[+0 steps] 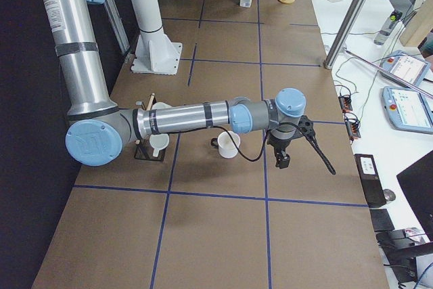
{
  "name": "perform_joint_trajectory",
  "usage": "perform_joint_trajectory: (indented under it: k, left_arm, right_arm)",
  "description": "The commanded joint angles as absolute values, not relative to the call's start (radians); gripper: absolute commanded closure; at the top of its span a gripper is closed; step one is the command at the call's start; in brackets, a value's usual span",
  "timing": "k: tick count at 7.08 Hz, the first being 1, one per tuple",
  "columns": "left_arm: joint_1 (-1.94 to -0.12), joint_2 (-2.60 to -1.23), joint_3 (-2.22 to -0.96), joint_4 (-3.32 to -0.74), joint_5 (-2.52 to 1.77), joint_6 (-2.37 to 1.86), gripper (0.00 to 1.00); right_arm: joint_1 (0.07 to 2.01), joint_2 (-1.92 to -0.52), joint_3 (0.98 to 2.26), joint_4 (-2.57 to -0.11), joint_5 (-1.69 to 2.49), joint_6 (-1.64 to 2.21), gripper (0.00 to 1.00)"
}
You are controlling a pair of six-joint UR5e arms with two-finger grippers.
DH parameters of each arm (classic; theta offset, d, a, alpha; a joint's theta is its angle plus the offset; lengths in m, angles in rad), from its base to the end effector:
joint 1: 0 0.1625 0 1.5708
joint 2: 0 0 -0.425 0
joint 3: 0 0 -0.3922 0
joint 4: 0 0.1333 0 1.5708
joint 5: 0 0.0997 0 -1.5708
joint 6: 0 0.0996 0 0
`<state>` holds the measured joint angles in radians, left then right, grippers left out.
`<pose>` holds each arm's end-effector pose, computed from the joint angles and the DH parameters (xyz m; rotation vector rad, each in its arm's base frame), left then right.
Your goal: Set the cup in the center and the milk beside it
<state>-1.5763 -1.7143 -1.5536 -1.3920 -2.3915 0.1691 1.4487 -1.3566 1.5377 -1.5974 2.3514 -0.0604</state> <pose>-0.0634 -0.5455 0.6068 0.0222 0.8223 0.1327 -0.0086 -0.5889 0.5617 0.1227 -0.7849 -0.2331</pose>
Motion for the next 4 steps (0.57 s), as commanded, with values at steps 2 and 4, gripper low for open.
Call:
perform_joint_trajectory:
  k: [2, 4]
  left_arm:
    - [-1.575, -1.736, -1.562, -1.384, -2.385, 0.161, 0.00]
    - [-1.575, -1.720, -1.601, -1.384, -2.384, 0.123, 0.00]
  right_arm:
    - [1.453, -1.358, 1.548, -1.657, 2.355, -0.077, 0.00]
    - [1.453, -1.377, 1.552, -1.649, 2.355, -0.075, 0.00]
